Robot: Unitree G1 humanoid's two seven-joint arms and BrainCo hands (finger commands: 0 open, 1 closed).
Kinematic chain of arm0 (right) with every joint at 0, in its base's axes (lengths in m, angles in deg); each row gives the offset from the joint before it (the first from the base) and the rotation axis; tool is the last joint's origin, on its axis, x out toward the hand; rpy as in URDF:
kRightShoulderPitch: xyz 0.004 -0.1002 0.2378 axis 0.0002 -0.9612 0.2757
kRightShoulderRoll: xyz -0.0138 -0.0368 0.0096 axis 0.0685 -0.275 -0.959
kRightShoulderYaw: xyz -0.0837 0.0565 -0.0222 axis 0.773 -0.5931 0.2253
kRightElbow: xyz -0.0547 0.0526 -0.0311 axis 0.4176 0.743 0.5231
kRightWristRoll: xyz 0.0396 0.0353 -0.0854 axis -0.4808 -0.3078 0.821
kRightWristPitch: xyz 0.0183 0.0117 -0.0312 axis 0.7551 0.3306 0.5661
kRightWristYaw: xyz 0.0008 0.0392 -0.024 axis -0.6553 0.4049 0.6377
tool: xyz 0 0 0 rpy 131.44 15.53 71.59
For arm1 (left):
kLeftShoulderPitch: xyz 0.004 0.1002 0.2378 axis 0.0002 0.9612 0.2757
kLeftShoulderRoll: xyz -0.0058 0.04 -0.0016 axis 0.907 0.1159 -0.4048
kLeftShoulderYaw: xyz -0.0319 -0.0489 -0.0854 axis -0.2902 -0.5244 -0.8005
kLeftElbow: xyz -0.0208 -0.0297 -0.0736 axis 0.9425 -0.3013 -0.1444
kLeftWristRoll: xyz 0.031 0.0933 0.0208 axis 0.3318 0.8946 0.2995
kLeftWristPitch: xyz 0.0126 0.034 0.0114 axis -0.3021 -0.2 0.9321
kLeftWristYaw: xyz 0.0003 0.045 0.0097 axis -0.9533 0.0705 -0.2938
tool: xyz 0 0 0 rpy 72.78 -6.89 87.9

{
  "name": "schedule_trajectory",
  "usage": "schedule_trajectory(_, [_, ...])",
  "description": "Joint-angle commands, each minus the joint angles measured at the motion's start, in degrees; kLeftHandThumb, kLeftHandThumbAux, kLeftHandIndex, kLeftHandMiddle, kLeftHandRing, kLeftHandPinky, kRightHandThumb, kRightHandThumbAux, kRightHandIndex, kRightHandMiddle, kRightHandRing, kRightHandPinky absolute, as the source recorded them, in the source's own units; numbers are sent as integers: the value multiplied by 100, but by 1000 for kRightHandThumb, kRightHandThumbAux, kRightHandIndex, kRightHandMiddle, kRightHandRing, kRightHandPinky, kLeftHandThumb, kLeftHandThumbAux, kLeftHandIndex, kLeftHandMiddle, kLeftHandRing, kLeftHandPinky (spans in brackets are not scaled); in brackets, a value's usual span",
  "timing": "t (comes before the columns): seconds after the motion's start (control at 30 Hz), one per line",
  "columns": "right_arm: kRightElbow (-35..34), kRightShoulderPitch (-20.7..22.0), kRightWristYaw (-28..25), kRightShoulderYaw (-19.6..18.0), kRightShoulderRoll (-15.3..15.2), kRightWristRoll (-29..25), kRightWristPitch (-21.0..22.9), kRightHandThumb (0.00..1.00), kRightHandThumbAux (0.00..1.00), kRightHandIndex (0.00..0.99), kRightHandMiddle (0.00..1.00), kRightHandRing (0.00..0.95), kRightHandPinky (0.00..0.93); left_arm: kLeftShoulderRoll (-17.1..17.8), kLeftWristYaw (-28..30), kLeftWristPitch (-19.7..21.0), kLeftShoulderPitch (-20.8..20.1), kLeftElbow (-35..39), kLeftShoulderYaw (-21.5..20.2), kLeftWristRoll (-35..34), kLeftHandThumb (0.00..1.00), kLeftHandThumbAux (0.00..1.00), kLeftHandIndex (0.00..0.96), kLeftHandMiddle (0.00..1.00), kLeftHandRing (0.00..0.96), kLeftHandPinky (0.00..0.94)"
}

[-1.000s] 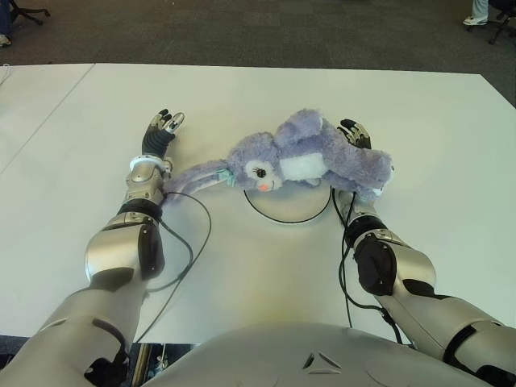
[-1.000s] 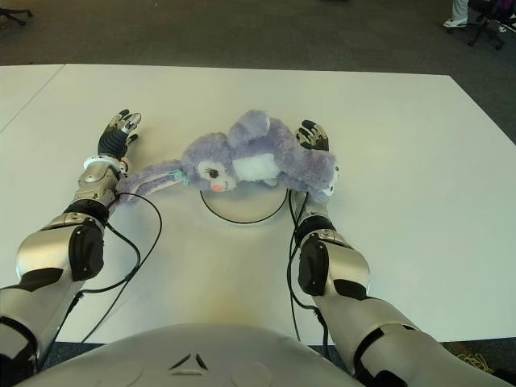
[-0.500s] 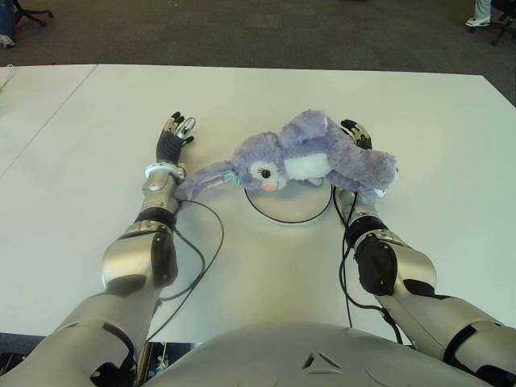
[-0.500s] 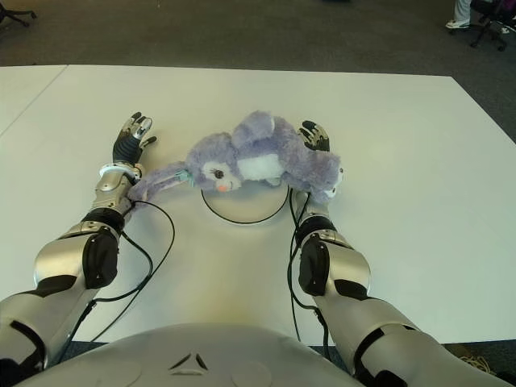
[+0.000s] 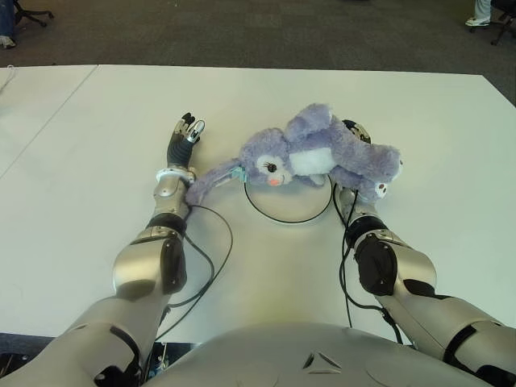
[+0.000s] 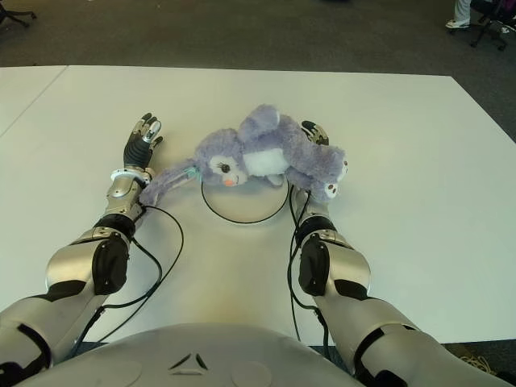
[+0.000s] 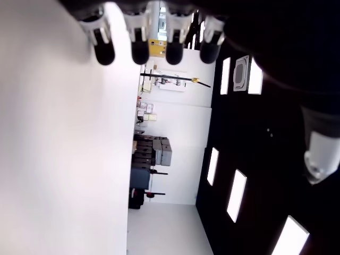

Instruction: Put the doll into the plate.

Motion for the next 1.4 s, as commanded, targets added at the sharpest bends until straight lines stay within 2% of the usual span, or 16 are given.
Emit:
schedule_trajectory(0.03, [792, -1397, 62, -117, 247, -123, 781, 556, 856, 285, 228, 201, 185, -614, 126, 213, 939, -536, 138, 142, 0, 479, 4, 26, 22, 44])
schedule_trajectory(0.2, [791, -1404, 48, -100, 229, -108, 772, 533, 854, 278, 230, 207, 199, -778, 24, 173, 1028, -568, 238, 254, 0, 470, 7, 27, 23, 34])
schedule_trajectory(0.33, [790, -1412, 41, -96, 220, -106, 760, 525, 851, 280, 233, 210, 205, -810, -39, 345, 1121, -619, 251, 320, 0, 455, 2, 23, 16, 22])
schedule_trajectory(0.47, [789, -1418, 32, -99, 217, -111, 754, 524, 849, 280, 232, 211, 208, -879, 124, 423, 1111, -611, 67, 126, 0, 464, 10, 26, 13, 16])
schedule_trajectory(0.6, [790, -1420, 41, -92, 211, -103, 765, 521, 849, 279, 227, 206, 199, -992, 189, 312, 1038, -548, -16, -14, 0, 482, 9, 17, 3, 8])
schedule_trajectory(1.0, [788, -1430, 31, -74, 220, -91, 741, 493, 858, 281, 231, 211, 198, -913, -58, 408, 1089, -588, 45, 107, 0, 517, 19, 9, 0, 24])
schedule_trajectory(1.4, [787, -1438, 106, -1, 215, -28, 695, 498, 862, 283, 227, 206, 211, -967, -189, 311, 1142, -571, 183, 239, 0, 570, 4, 10, 3, 26])
